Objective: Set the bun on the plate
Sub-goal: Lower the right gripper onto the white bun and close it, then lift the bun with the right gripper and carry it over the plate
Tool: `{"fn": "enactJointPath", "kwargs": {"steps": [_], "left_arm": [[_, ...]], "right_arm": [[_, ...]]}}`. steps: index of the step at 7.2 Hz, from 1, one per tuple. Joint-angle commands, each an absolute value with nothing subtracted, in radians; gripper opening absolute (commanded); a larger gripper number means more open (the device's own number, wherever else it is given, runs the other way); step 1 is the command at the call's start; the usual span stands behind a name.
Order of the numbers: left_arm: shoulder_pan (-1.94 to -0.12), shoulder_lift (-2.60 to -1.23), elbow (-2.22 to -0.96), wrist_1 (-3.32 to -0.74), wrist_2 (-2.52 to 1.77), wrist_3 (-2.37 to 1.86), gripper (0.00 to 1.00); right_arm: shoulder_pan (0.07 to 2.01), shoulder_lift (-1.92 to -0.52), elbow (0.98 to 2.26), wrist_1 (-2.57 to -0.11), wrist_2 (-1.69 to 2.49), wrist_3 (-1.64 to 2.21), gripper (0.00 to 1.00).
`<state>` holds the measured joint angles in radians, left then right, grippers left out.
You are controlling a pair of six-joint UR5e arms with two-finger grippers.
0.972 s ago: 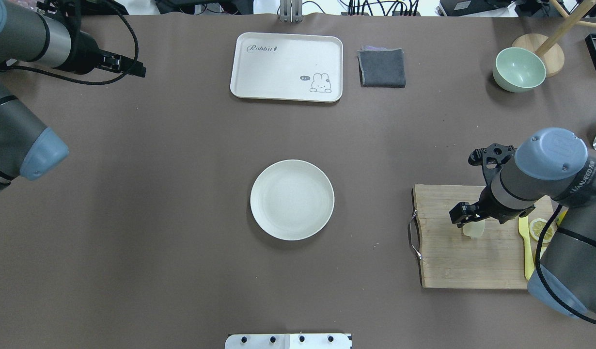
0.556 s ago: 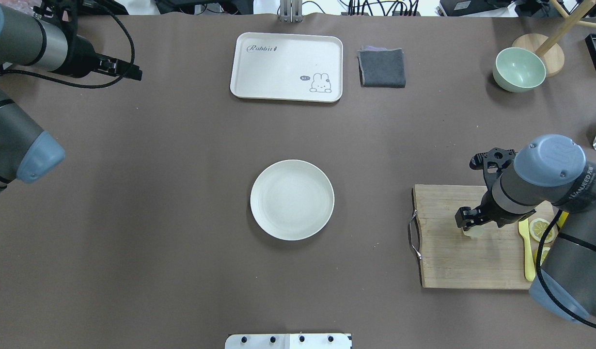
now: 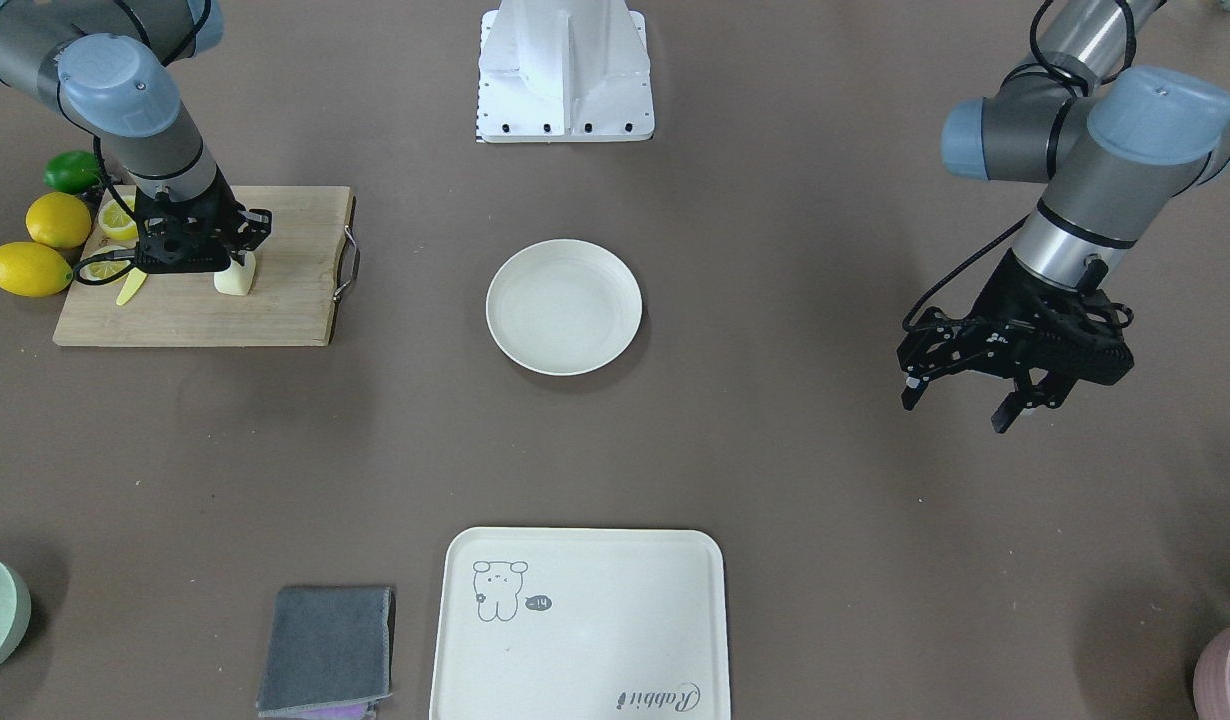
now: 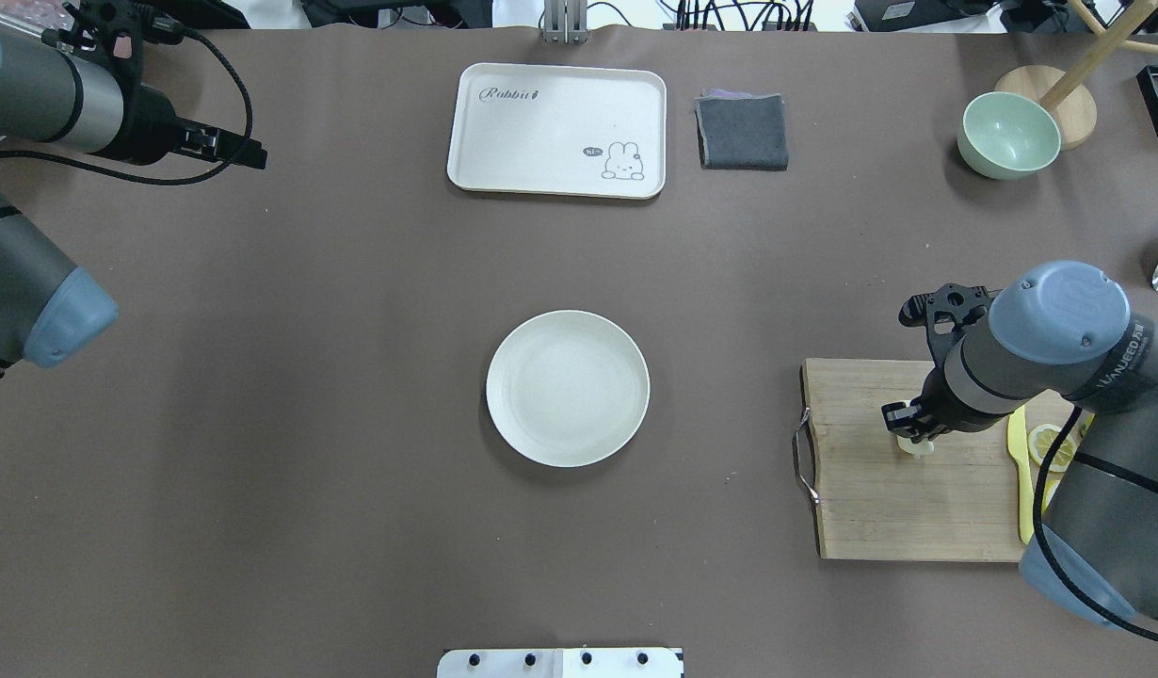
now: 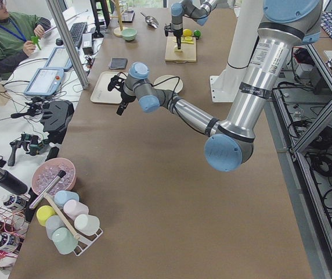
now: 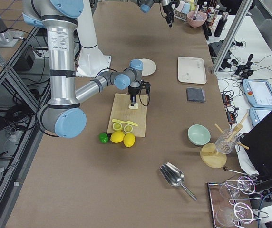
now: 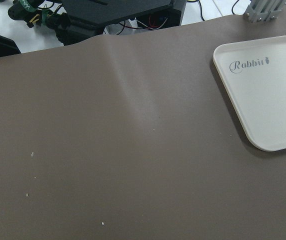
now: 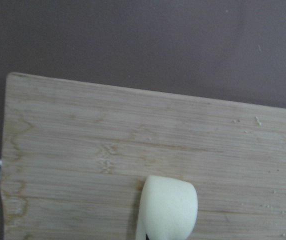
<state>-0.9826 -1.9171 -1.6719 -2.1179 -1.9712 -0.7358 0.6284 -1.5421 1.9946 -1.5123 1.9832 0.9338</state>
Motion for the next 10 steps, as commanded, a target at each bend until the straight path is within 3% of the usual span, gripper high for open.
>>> {"fn": "enactJointPath", "kwargs": {"steps": [1, 3, 5, 10], "left_arm": [[-0.979, -1.917, -1.675, -2.118, -1.973, -0.738, 0.97], [-0.974, -1.919, -1.671, -2.120, -1.974, -0.736, 0.97], [-0.969, -1.921, -1.680, -2.121, -1.983, -0.738, 0.97], [-0.939, -1.937, -1.657, -2.151, -1.991, -0.736, 0.97]], "right_arm": [[0.656, -1.522, 2.035, -1.511, 1.979, 0.933, 0.00], [0.730, -1.413, 2.074, -1.519, 1.991, 0.939, 0.00], [0.718, -1.240, 2.024, -1.514, 1.979, 0.946, 0.00], [0.571, -1.022, 1.921, -1.508, 1.879, 0.943, 0.00]]}}
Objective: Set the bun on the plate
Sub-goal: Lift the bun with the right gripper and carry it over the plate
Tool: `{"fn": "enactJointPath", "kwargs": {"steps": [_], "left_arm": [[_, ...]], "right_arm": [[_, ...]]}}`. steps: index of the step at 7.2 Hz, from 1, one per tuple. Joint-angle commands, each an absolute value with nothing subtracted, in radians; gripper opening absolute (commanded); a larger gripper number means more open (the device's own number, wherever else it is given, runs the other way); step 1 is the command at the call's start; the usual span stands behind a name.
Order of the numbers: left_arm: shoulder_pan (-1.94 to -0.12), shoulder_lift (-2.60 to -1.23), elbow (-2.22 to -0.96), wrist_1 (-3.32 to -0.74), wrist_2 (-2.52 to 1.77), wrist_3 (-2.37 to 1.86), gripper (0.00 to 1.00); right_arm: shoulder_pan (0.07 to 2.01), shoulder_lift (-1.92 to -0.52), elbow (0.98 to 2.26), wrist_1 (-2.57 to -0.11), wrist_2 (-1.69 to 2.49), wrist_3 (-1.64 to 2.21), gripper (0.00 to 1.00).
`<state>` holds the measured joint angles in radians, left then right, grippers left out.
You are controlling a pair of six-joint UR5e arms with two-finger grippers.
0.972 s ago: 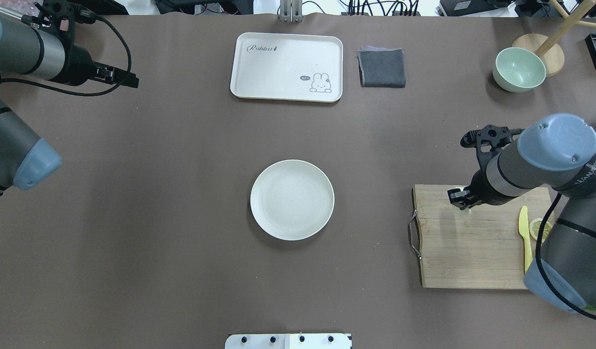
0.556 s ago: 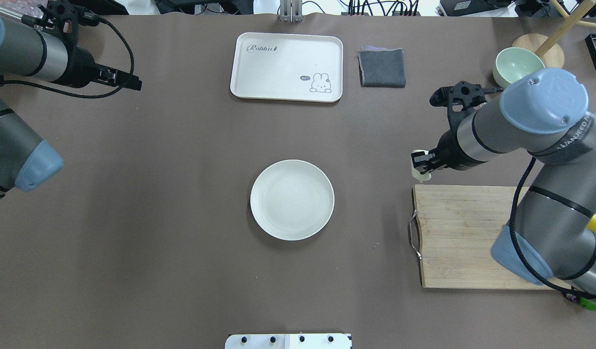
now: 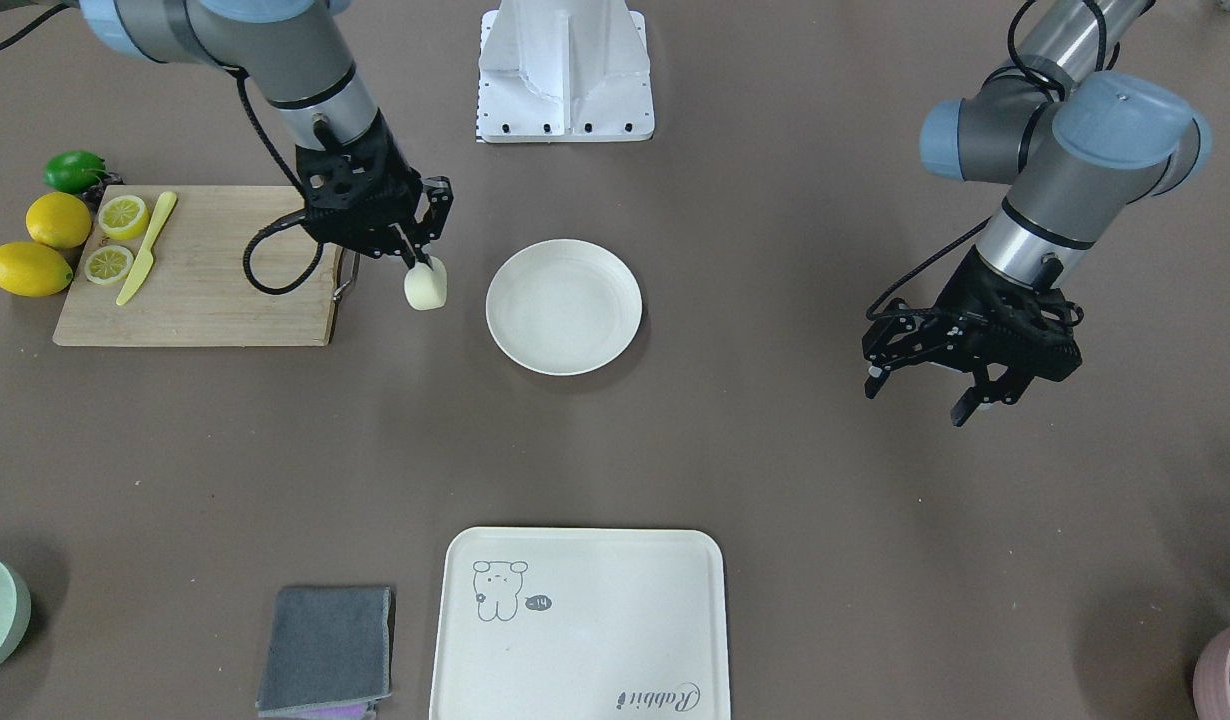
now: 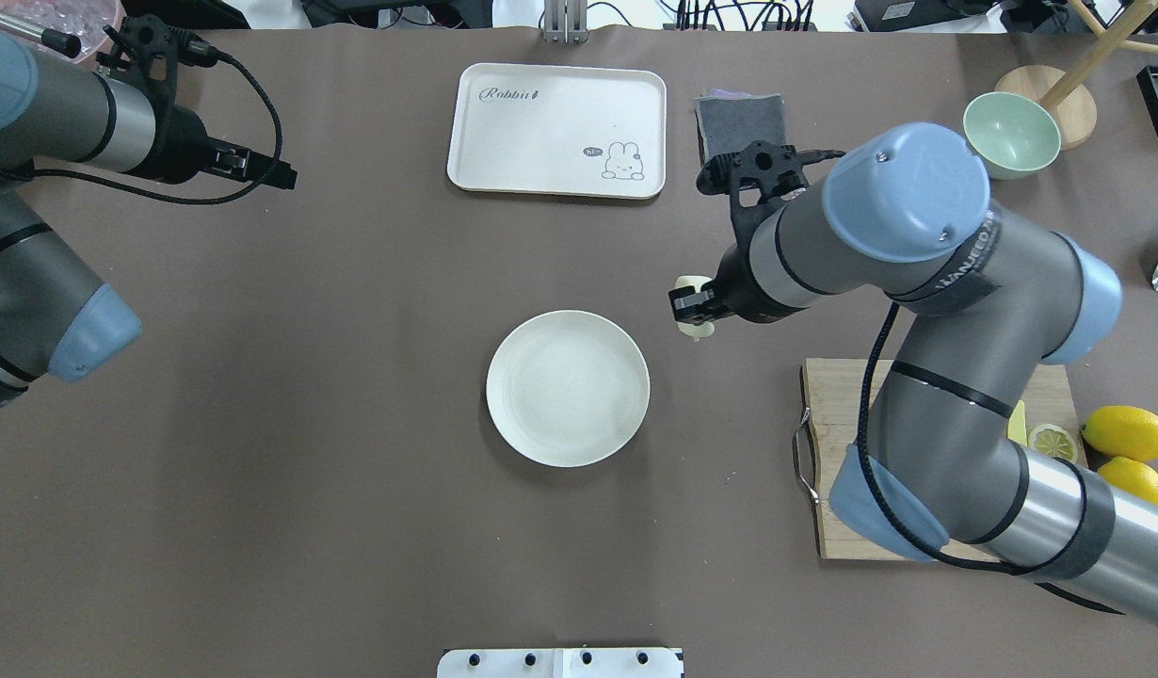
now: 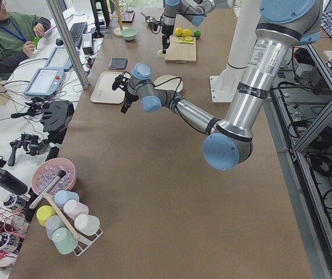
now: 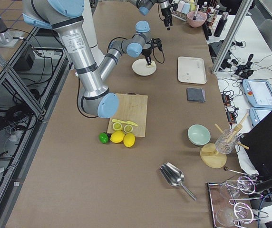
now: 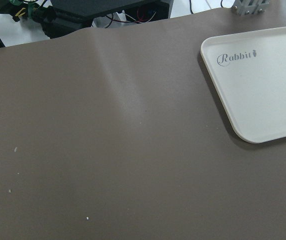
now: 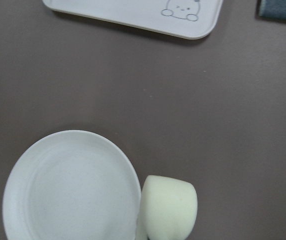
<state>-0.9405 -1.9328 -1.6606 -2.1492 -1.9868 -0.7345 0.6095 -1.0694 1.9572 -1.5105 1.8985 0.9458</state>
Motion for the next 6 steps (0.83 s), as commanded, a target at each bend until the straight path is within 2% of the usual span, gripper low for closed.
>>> {"fn": "enactJointPath", "kwargs": {"steps": [1, 2, 5, 6], "left_arm": [[-0.937, -1.931, -1.664, -2.154, -1.993, -0.738, 0.97], [-0.939, -1.921, -1.672, -2.154, -1.993, -0.738, 0.97], [-0.937, -1.921, -1.669, -2.154, -1.993, -0.741, 0.97], [-0.936, -1.916, -1.667, -2.154, -1.991, -0.742, 0.97]], "right_arm": [[0.548, -0.993, 1.870, -1.487, 1.876, 0.945, 0.00], [0.531, -0.971, 1.815, -1.452, 1.868, 0.942, 0.00], [0.437, -0.979, 1.760, -1.330, 1.786, 0.948, 0.00], [0.422, -0.974, 1.758, -1.328, 1.784, 0.968, 0.20]]}}
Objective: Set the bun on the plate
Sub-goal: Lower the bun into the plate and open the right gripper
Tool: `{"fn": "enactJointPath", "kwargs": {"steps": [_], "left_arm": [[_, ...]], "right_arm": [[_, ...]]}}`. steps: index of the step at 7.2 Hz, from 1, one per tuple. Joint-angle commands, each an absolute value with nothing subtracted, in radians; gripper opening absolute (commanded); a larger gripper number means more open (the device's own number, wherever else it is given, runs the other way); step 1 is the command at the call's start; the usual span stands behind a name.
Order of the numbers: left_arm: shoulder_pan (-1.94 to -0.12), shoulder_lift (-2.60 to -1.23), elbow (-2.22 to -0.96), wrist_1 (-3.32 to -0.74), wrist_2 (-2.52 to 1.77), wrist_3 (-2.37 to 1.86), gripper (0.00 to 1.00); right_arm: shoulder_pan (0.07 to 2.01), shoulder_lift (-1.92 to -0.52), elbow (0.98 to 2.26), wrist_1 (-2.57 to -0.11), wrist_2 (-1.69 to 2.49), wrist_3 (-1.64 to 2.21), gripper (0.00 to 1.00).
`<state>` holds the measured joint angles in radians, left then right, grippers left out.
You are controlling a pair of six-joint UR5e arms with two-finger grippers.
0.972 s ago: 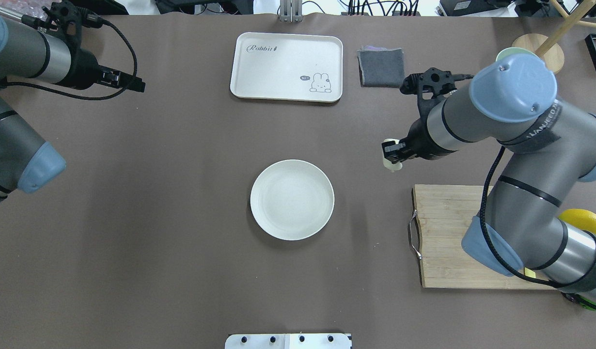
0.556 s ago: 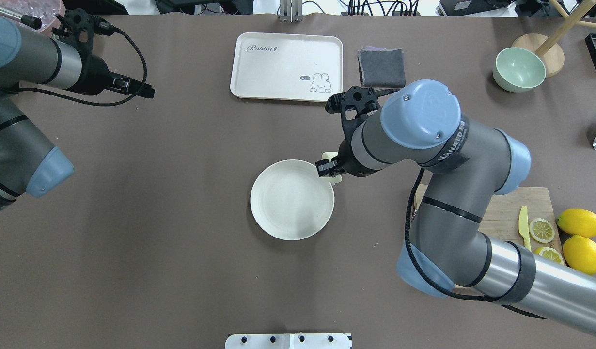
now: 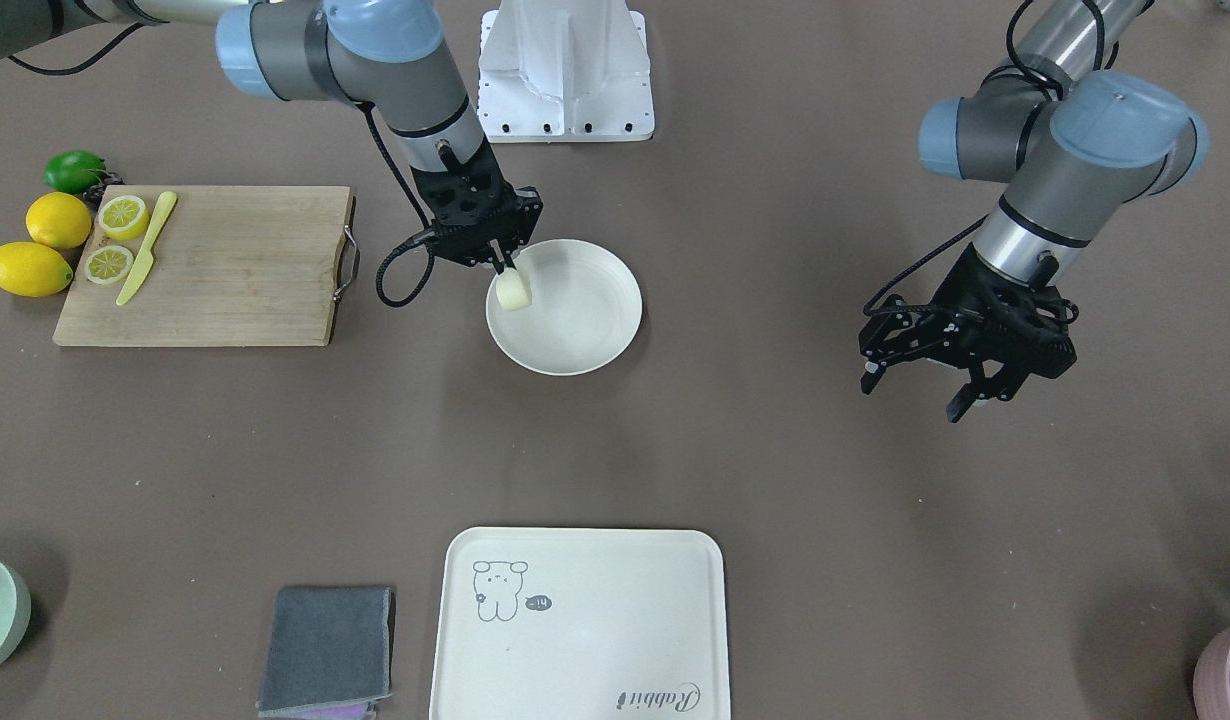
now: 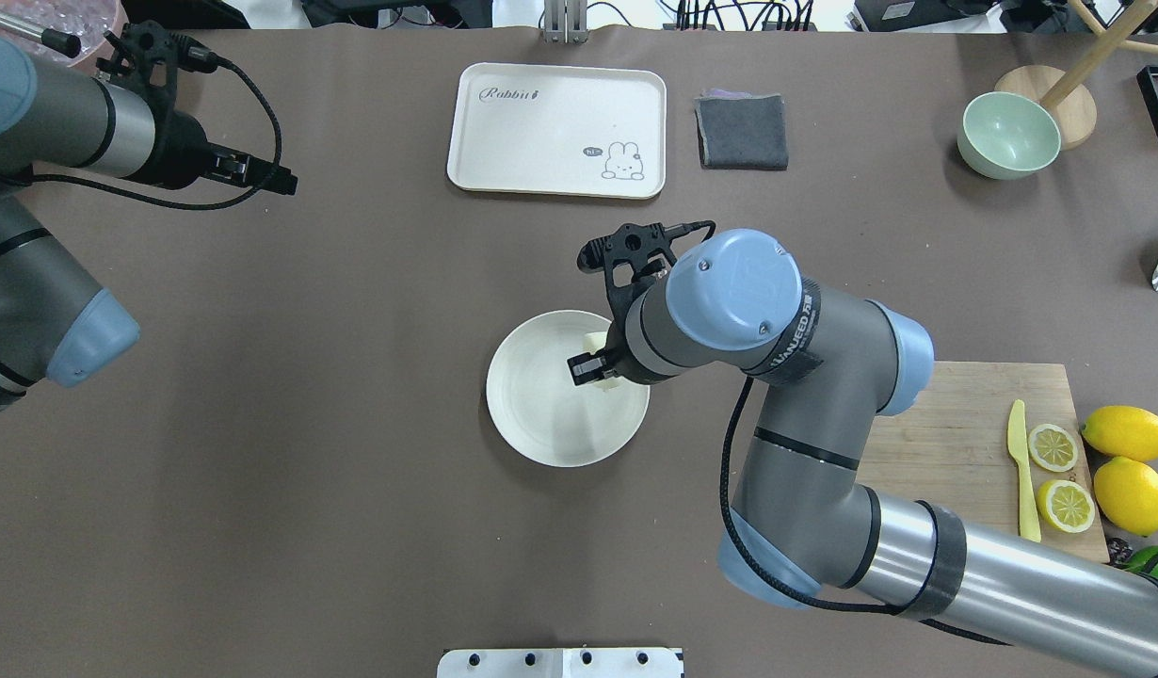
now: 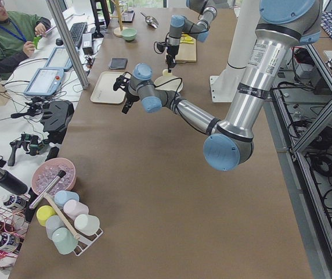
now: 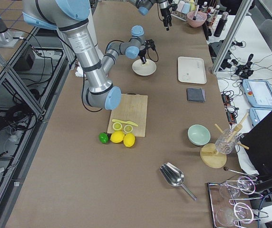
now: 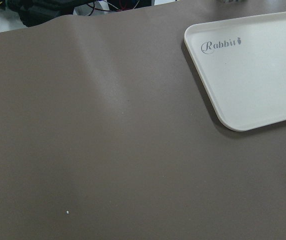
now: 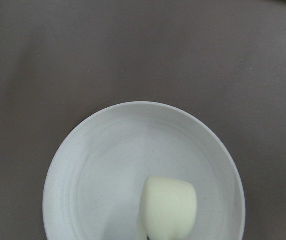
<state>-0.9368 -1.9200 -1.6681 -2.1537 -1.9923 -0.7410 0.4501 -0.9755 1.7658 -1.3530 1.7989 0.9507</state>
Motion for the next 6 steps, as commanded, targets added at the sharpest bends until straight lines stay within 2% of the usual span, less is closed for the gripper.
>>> {"fn": "enactJointPath", "kwargs": {"steps": [1, 6], "left_arm": [[-0.936, -1.913, -1.663, -2.155, -1.990, -0.744, 0.98], [-0.933, -1.916, -1.674, -2.178, -1.990, -0.851, 0.97]], "right_arm": [[0.414, -0.971, 1.758, -1.328, 1.775, 1.007, 0.99], [0.426, -0.971, 1.755, -1.290, 1.782, 1.015, 1.00]]}}
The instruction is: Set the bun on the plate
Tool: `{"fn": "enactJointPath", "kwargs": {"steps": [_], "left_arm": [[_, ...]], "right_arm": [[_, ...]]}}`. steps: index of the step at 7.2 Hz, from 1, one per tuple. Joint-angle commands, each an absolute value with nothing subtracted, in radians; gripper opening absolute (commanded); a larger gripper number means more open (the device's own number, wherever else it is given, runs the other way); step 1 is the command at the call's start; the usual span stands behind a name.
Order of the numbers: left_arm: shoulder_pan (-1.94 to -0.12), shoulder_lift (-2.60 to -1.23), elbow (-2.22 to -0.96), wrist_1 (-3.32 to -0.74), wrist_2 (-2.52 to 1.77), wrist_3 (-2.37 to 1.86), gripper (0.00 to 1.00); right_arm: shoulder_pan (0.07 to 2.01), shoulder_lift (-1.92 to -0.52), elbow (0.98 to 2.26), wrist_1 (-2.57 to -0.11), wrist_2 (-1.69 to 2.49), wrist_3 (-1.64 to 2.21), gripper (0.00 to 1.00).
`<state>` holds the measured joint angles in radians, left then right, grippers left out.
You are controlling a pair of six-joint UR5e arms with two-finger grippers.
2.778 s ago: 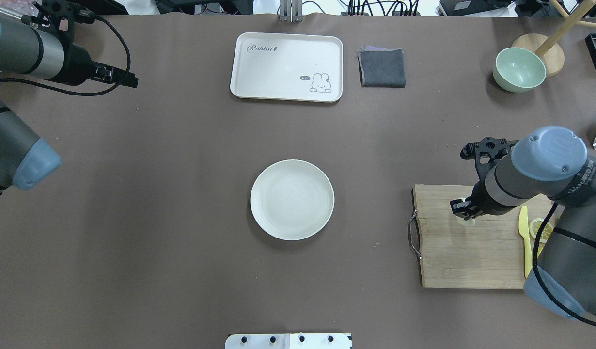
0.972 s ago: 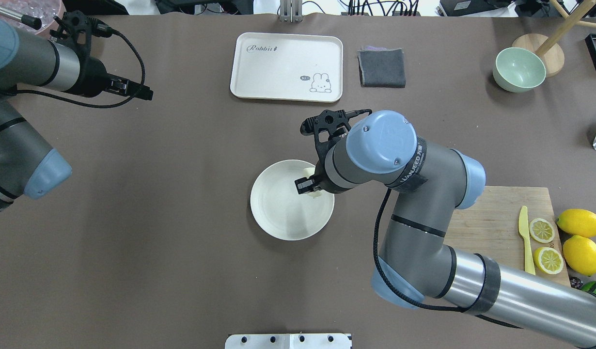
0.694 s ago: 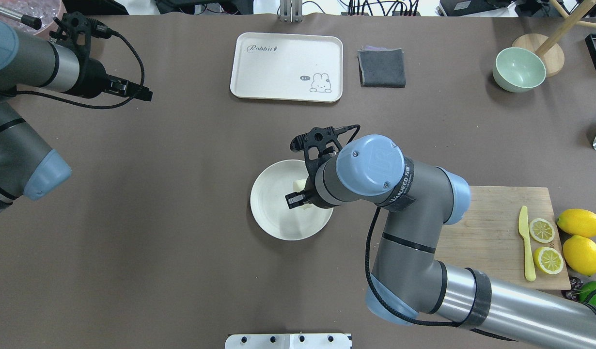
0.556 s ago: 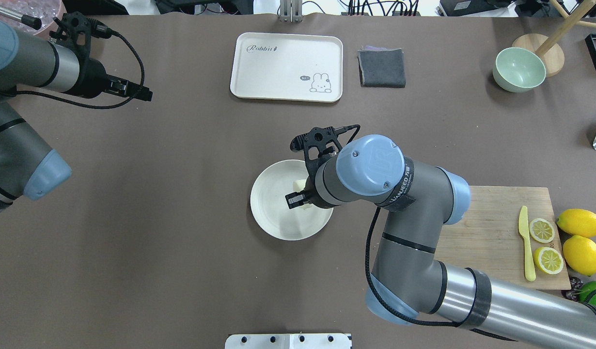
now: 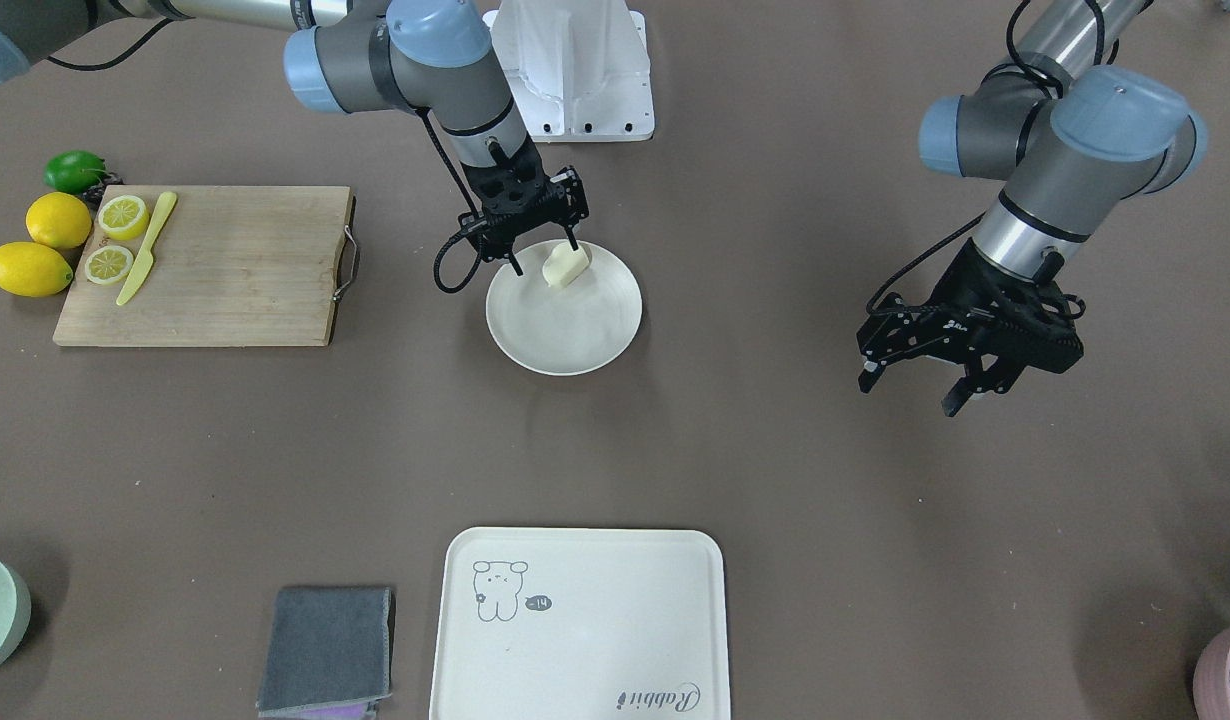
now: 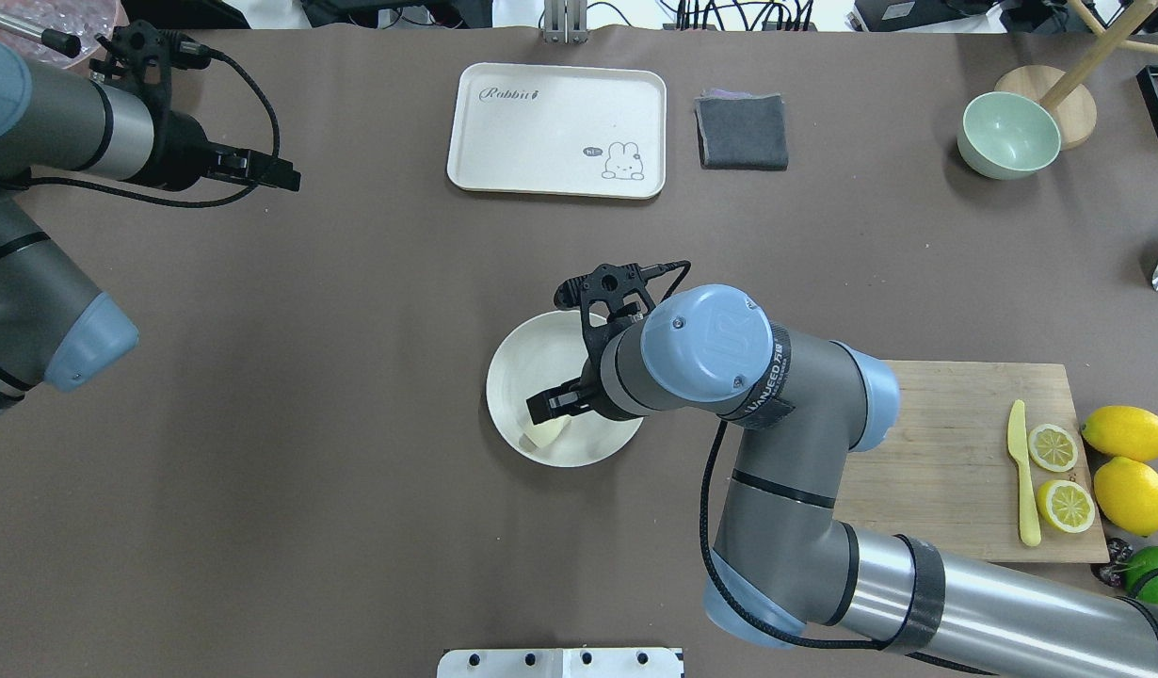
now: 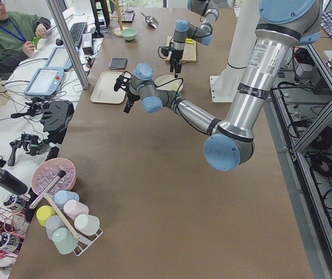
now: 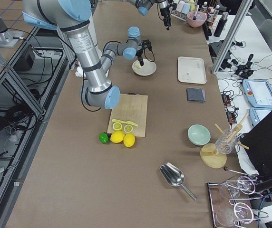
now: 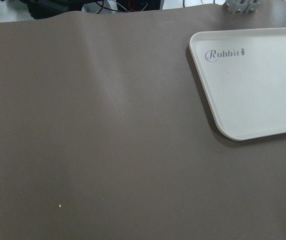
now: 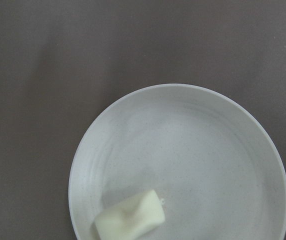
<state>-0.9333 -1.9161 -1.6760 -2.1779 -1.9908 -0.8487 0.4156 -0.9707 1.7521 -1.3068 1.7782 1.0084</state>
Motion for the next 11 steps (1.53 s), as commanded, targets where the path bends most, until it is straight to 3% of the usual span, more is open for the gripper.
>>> {"fn": "enactJointPath", "kwargs": {"steps": [1, 4, 8, 11], "left_arm": [[-0.934, -1.913, -1.681, -2.178, -1.993, -0.853, 0.98], [-0.992, -1.916, -1.654, -2.171, -1.980, -0.868, 0.98], [-1.326, -1.951, -1.523, -1.993, -2.256, -0.667, 0.98], [-1.449, -1.951, -1.476, -1.881, -2.281, -0.476, 0.98]], "right_arm": [[0.481, -0.976, 1.756, -1.292, 1.807, 1.006, 1.00], [0.795, -1.038, 1.750, -1.305, 2.108, 0.883, 1.00], [1.162, -1.170, 1.674, -1.328, 2.359, 0.490, 1.00], [1.323, -1.169, 1.663, -1.602, 2.361, 0.135, 1.00]]}}
